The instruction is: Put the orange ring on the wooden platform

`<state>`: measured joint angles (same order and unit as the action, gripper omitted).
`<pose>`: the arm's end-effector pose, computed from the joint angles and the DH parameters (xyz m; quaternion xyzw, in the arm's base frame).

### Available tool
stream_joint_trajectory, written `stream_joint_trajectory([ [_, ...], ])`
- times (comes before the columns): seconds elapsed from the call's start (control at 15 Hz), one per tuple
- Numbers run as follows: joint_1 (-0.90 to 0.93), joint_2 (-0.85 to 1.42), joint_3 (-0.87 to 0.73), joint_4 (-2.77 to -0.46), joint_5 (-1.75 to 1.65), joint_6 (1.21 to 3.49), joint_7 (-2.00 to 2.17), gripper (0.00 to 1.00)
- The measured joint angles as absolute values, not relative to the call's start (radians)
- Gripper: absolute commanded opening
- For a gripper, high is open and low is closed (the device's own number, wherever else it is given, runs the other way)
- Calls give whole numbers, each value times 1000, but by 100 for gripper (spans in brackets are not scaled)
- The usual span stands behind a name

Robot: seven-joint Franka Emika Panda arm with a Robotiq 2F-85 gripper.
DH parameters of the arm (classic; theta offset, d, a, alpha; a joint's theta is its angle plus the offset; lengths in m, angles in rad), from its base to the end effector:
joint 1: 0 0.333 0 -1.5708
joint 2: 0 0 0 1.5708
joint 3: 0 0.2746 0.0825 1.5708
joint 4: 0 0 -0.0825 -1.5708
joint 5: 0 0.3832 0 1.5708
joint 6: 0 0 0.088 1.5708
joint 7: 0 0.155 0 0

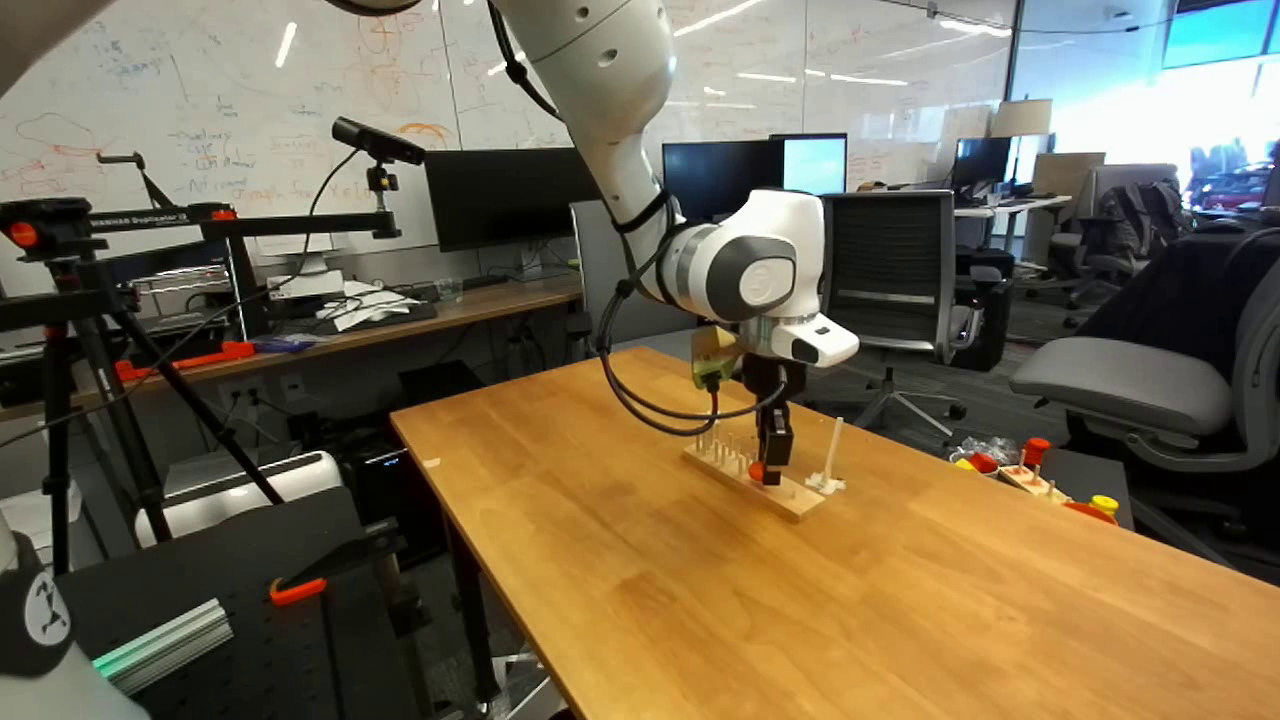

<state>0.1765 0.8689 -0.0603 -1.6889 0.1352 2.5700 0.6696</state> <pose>0.6291 0.0739 0.0200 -0.9483 0.3169 -0.0017 0.0159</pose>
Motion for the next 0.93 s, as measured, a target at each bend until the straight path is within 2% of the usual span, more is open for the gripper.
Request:
stream_joint_trajectory([
  [0.07,177,870,-60,-1689,135,2570,670,46],
  [0.13,177,872,-60,-1689,135,2570,670,69],
  [0.27,177,878,-60,-1689,136,2569,670,71],
  [0.53,177,890,-56,-1689,139,2569,670,99],
  [0.93,179,843,-60,-1705,134,2562,669,100],
])
